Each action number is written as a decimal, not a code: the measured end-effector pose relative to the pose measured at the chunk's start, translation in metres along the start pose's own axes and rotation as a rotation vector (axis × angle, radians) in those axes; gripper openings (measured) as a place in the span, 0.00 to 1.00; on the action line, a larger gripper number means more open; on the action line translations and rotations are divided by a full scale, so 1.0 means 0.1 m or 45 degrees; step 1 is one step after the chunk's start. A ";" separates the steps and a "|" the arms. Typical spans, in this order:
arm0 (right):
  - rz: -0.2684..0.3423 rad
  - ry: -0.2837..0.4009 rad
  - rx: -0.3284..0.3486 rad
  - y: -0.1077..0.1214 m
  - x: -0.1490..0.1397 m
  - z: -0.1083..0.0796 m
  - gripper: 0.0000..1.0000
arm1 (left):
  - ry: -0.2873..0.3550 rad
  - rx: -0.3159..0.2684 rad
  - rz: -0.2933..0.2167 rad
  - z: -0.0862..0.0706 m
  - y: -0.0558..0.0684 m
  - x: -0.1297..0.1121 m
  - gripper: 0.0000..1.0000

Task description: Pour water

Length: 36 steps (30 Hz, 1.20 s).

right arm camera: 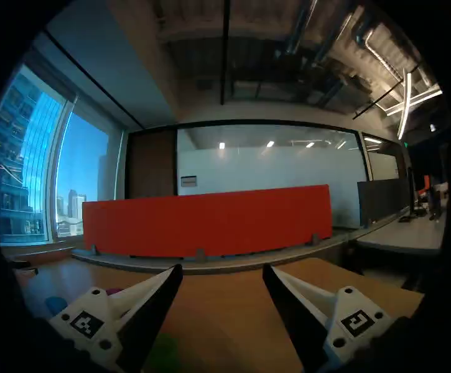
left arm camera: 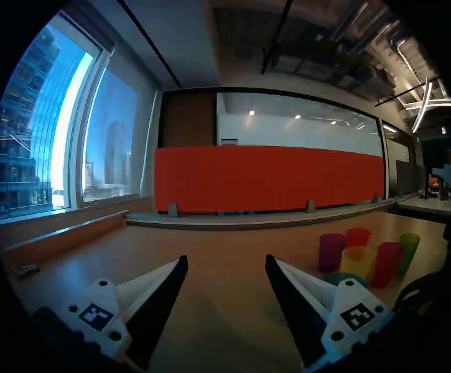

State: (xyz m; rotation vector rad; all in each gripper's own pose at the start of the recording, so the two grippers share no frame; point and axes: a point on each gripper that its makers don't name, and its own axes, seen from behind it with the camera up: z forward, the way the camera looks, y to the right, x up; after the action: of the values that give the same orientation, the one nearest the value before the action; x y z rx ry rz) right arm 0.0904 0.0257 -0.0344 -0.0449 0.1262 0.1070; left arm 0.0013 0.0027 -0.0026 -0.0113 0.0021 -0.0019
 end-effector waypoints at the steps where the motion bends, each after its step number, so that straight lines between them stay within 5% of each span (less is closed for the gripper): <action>1: 0.001 0.000 0.000 0.00 0.00 0.00 0.99 | 0.000 0.000 0.000 0.00 0.00 0.00 0.92; 23: -0.023 -0.003 0.036 -0.04 -0.01 -0.02 1.00 | -0.002 -0.002 0.001 0.00 0.00 -0.01 0.92; 36: -0.048 -0.009 0.064 -0.20 -0.20 0.13 0.99 | -0.002 -0.002 0.002 0.00 0.01 -0.01 0.92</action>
State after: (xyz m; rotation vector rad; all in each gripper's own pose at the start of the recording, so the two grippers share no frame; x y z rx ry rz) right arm 0.0746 0.0049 -0.0184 0.0033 0.1205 0.0660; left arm 0.0007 0.0038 -0.0025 -0.0129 0.0002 -0.0007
